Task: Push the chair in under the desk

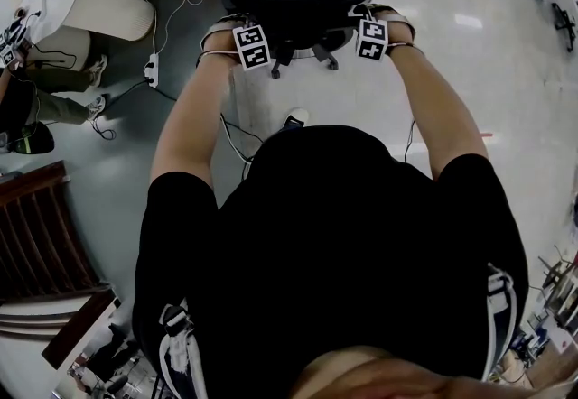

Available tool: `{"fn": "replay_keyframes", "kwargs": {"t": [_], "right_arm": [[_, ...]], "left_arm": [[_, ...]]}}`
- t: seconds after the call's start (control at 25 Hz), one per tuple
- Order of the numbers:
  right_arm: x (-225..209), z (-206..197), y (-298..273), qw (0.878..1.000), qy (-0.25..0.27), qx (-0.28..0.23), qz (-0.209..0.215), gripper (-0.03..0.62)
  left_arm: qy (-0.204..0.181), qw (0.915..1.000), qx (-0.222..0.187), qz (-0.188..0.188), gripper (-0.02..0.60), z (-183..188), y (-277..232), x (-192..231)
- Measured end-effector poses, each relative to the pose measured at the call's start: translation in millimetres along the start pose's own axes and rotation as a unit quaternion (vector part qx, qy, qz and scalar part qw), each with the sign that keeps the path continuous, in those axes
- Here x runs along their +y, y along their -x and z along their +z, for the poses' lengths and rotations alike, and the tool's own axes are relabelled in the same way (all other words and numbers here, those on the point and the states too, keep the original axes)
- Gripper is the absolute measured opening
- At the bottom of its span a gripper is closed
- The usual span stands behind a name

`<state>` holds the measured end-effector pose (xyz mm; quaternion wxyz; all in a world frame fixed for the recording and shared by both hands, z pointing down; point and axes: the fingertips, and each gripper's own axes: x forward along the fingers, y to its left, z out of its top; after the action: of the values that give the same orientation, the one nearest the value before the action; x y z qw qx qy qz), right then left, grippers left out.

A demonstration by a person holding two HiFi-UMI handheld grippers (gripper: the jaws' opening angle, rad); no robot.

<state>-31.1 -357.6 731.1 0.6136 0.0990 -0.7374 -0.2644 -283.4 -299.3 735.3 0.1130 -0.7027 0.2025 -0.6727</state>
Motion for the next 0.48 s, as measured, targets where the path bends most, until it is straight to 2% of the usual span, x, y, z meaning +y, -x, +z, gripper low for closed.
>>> {"fn": "replay_keyframes", "kwargs": {"t": [0.28, 0.4, 0.48], "right_arm": [[-3.3, 1.4, 1.6, 1.000, -0.002, 0.002, 0.003, 0.127], [-4.3, 5.5, 4.7, 1.000, -0.020, -0.007, 0.022, 0.173], [1.4, 6.8, 8.6, 0.999, -0.028, -0.013, 0.042, 0.234]], "left_arm": [[0.002, 1.0000, 0.000, 0.001, 0.097, -2.0, 1.9, 2.9], [0.006, 1.0000, 0.003, -0.004, 0.098, -3.9, 2.1, 3.0], [0.010, 0.9998, 0.005, -0.017, 0.105, -3.1, 1.4, -0.8]]}}
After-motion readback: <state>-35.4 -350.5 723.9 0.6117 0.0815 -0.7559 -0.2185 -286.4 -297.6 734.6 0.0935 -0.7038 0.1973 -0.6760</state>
